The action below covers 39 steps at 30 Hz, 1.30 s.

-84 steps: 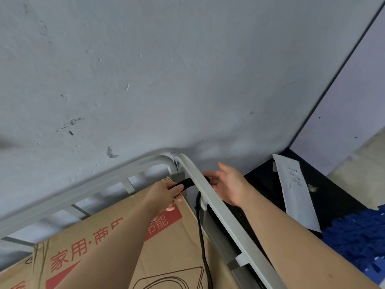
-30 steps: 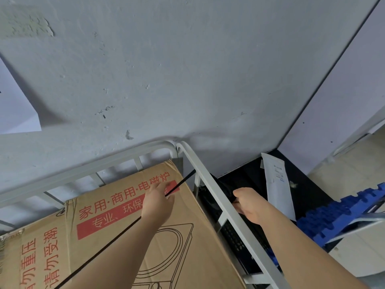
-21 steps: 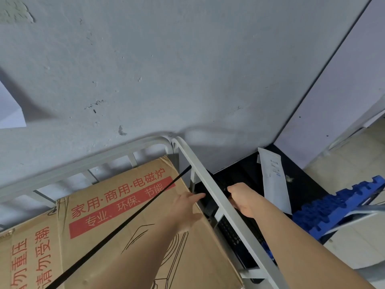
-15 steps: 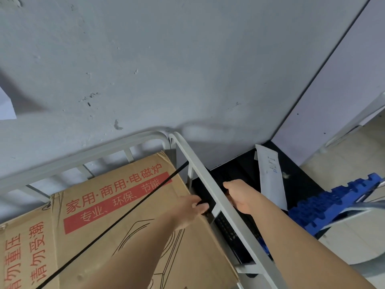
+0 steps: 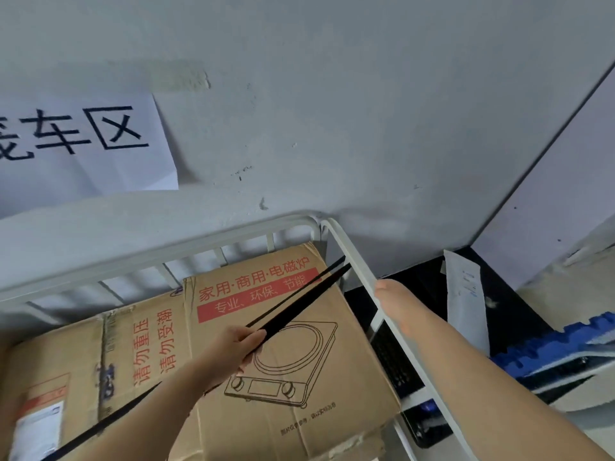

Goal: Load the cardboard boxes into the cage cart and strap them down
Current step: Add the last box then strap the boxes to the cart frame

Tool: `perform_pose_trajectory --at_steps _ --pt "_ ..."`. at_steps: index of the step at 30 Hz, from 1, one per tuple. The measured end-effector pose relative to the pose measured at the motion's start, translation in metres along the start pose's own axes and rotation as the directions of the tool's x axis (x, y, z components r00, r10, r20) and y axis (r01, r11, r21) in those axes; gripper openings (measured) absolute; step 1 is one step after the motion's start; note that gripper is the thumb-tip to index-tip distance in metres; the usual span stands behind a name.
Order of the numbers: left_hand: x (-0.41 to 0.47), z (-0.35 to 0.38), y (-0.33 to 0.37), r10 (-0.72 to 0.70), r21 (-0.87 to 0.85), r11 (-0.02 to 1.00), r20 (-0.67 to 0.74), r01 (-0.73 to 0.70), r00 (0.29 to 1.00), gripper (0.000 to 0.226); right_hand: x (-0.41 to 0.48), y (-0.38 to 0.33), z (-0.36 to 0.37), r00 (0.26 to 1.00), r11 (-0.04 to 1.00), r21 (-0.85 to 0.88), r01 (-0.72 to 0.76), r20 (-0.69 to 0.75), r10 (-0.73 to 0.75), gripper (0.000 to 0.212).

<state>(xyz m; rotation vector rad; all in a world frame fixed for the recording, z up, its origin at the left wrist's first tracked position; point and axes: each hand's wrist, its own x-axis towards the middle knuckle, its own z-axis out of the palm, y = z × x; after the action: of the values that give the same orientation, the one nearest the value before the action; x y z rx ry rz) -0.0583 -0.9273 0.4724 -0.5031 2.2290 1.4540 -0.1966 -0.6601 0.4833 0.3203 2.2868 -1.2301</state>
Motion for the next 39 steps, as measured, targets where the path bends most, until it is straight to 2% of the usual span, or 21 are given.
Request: perform_pose_trajectory --at_steps 2,5,10,13,16,20,23,29,32,34,36,39 --pt "-0.03 -0.013 -0.004 -0.022 0.024 0.999 -0.039 0.023 0.999 0.033 -0.019 -0.007 0.009 0.999 0.999 -0.029 0.039 0.02 -0.039 0.021" --pt "-0.073 -0.029 -0.013 -0.043 0.078 0.996 -0.055 0.047 0.998 0.025 -0.052 -0.017 0.026 0.991 0.989 -0.094 0.111 0.09 -0.102 0.036" --pt "-0.145 -0.052 -0.031 -0.121 0.06 0.99 -0.082 0.126 0.989 0.014 -0.109 -0.036 0.058 0.945 0.94 -0.186 0.285 0.219 -0.243 0.038" --pt "-0.185 -0.063 -0.042 -0.137 0.07 0.986 -0.174 0.152 0.975 0.018 -0.136 -0.045 0.085 0.896 0.889 -0.221 0.402 0.295 -0.332 0.035" --pt "-0.216 -0.075 -0.054 -0.13 0.182 0.966 -0.268 0.183 0.955 0.028 -0.162 -0.054 0.121 0.85 0.839 -0.261 0.476 0.381 -0.364 0.038" --pt "-0.24 -0.092 -0.076 -0.128 0.126 0.977 -0.289 0.17 0.949 0.028 -0.193 -0.069 0.171 0.774 0.738 -0.312 0.599 0.462 -0.433 0.04" --pt "-0.249 -0.108 -0.088 -0.091 0.124 0.984 -0.256 0.126 0.962 0.026 -0.211 -0.082 0.209 0.723 0.68 -0.337 0.651 0.546 -0.423 0.038" --pt "-0.247 -0.16 -0.106 -0.076 0.025 0.996 -0.222 0.084 0.972 0.026 -0.232 -0.109 0.278 0.676 0.598 -0.4 0.694 0.648 -0.351 0.026" --pt "-0.234 -0.186 -0.122 -0.083 0.03 0.995 -0.305 0.097 0.949 0.031 -0.223 -0.124 0.297 0.696 0.637 -0.392 0.664 0.634 -0.335 0.019" --pt "-0.223 -0.201 -0.134 -0.075 -0.01 0.997 -0.291 0.075 0.954 0.024 -0.214 -0.131 0.308 0.72 0.663 -0.398 0.634 0.617 -0.318 0.013" --pt "-0.216 -0.216 -0.146 -0.064 -0.038 0.998 -0.255 0.056 0.965 0.018 -0.205 -0.136 0.323 0.742 0.691 -0.401 0.601 0.601 -0.297 0.018" --pt "-0.205 -0.245 -0.172 -0.016 -0.013 1.0 -0.275 0.013 0.961 0.018 -0.197 -0.149 0.352 0.734 0.715 -0.377 0.589 0.619 -0.279 0.018"
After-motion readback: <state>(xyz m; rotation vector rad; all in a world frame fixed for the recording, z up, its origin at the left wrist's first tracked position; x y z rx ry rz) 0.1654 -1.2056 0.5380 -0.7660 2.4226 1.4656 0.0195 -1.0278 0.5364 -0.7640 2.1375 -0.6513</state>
